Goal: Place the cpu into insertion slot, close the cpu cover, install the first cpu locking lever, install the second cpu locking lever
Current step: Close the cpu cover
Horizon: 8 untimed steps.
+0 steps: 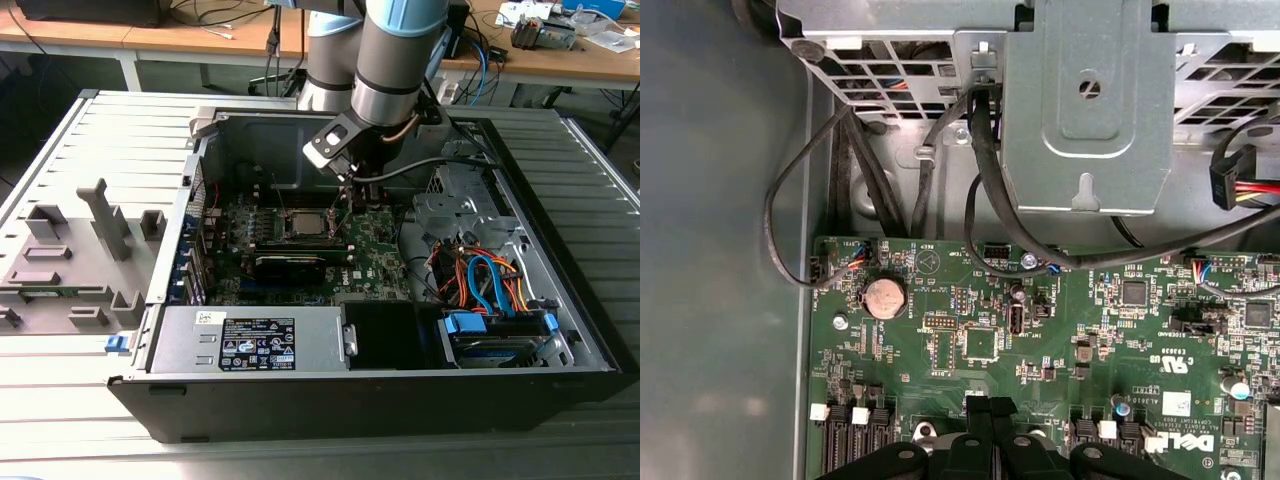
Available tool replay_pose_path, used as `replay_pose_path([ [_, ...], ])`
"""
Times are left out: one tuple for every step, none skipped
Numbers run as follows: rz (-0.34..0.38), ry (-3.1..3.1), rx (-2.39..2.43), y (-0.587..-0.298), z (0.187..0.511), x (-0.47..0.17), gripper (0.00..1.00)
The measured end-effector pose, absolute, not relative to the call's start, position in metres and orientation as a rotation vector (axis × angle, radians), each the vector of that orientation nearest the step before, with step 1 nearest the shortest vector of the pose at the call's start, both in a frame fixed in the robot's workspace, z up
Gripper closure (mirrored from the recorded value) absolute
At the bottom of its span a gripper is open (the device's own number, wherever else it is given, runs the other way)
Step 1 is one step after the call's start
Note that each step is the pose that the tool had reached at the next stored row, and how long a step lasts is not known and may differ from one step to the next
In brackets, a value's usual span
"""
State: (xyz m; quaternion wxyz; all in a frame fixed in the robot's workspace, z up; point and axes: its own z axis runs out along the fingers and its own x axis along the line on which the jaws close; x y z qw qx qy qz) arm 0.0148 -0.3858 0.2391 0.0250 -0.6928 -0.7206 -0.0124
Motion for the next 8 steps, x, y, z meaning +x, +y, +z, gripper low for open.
replay_pose_path([
  [-0.039,-2.229,-2.142,-0.3858,0.2391,0.0147,0.89],
  [-0.039,-2.229,-2.142,-0.3858,0.239,0.0145,0.89],
  [-0.038,-2.229,-2.142,-0.3858,0.2389,0.0144,0.89],
  [-0.039,-2.229,-2.142,-0.3858,0.2388,0.0142,0.89],
  [-0.039,-2.229,-2.142,-0.3858,0.2387,0.014,0.89],
  [-0.039,-2.229,-2.142,-0.3858,0.2387,0.0138,0.89],
  [-0.039,-2.229,-2.142,-0.3858,0.2386,0.0137,0.89],
  [-0.039,-2.229,-2.142,-0.3858,0.2386,0.0137,0.89],
])
